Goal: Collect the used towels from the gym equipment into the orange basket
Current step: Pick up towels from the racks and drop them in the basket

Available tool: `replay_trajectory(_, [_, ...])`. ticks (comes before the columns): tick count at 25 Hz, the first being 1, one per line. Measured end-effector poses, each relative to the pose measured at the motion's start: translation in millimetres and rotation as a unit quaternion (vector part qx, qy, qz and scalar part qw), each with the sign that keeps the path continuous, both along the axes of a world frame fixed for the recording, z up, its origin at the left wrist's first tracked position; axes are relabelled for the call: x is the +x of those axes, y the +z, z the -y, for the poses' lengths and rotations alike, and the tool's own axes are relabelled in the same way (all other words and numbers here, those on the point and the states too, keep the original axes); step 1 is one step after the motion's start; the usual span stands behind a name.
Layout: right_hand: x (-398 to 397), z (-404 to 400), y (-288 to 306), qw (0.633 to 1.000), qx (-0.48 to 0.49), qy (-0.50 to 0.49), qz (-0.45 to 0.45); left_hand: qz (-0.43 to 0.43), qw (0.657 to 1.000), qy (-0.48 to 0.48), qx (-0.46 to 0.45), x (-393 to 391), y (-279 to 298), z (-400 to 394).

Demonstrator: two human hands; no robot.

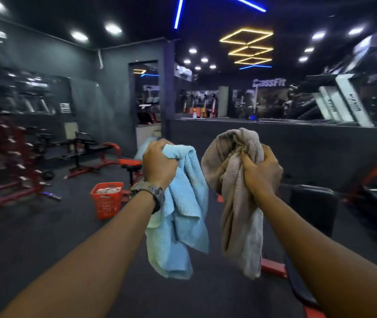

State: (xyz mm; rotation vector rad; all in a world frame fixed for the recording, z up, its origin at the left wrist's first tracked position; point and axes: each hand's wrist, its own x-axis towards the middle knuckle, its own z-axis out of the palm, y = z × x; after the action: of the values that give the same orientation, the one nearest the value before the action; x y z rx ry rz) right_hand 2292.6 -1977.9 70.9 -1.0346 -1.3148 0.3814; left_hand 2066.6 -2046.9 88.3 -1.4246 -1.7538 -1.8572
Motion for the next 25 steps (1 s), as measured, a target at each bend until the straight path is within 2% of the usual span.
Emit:
replay_trajectory(4, [-96.6, -17.3, -11.8, 0.997, 0.000, 0.076, 0.003, 0.013, 0.997, 0.070, -0.016, -98.1, -11.5, 8.2])
replay_trajectory(9, [-186.7, -68.4, -35.6, 0.990, -0.008, 0.144, 0.004, 0.023, 0.991, 0.130, -0.026, -174.0, -38.6, -25.8])
replay_trajectory(14, [-255.3, -150.4, -43.6, 0.982, -0.013, 0.187, -0.003, 0.015, 0.981, 0.190, -0.033, -228.0, -38.8, -89.1])
replay_trajectory(19, [-328.2, -257.7, -21.7, 0.970, -0.018, 0.242, -0.008, 0.002, 0.976, 0.215, -0.043, -288.0, -12.6, -178.8])
replay_trajectory(25, [-424.4, -356.0, -8.4, 0.961, 0.010, 0.277, 0.003, 0.041, 0.974, 0.223, -0.019, -375.0, -6.7, -268.0])
